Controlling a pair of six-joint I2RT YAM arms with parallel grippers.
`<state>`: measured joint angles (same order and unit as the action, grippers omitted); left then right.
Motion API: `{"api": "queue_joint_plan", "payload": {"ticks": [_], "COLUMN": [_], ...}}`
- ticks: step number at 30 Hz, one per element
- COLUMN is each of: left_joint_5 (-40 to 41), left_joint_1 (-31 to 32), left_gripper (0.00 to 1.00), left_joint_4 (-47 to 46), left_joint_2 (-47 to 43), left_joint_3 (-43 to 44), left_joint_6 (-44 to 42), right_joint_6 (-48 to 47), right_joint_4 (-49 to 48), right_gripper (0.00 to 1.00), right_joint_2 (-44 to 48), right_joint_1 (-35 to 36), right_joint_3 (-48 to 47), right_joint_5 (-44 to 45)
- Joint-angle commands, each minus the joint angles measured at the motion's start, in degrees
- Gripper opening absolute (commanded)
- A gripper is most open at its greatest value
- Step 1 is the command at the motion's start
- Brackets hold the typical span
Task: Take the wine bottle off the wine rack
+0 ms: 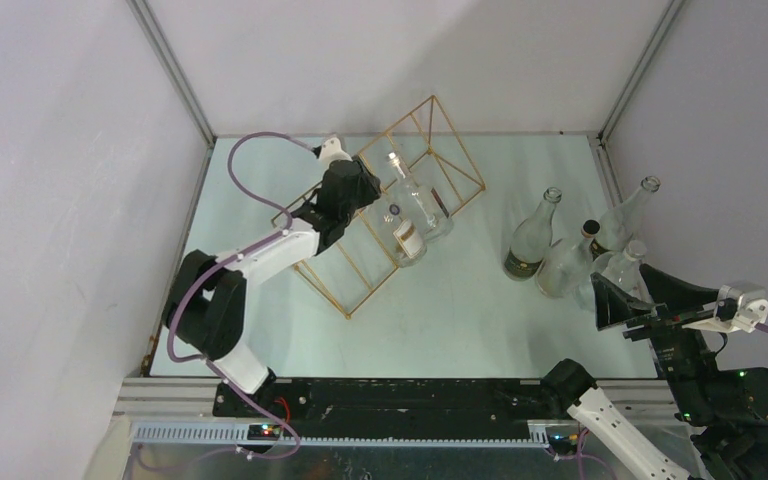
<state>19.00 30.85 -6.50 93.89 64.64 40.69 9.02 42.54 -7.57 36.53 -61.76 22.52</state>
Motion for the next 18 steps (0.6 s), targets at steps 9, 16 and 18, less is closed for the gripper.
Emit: {"api": "queue_joint_plan", "payload": {"ticks": [9,16,18], "left_joint_5": [9.1,13.4,14.4], "left_joint_1": [5.0,9.2,10.6], "left_gripper": [0.00,0.00,0.00], "left_joint_4": [-3.3,-3.3,-3.3], "left_joint_2": [-10.7,-12.4,-12.7], "left_joint_3": [-1.6,-0.8,-0.6], "left_joint_6": [-11.8,-15.9,-17.2], "right_joint_6": [0.4,0.6,0.7], "right_joint_4": [0.0,0.1,0.1], "right_gripper": [0.92,0.92,0.92], "right_joint_2": [-0.2,-0.2,-0.3], "right_joint_1": [0.1,0.1,0.1], "right_joint_3": [-0.6,-0.6,-0.5], "right_joint_5": [0.7,0.8,0.8]}}
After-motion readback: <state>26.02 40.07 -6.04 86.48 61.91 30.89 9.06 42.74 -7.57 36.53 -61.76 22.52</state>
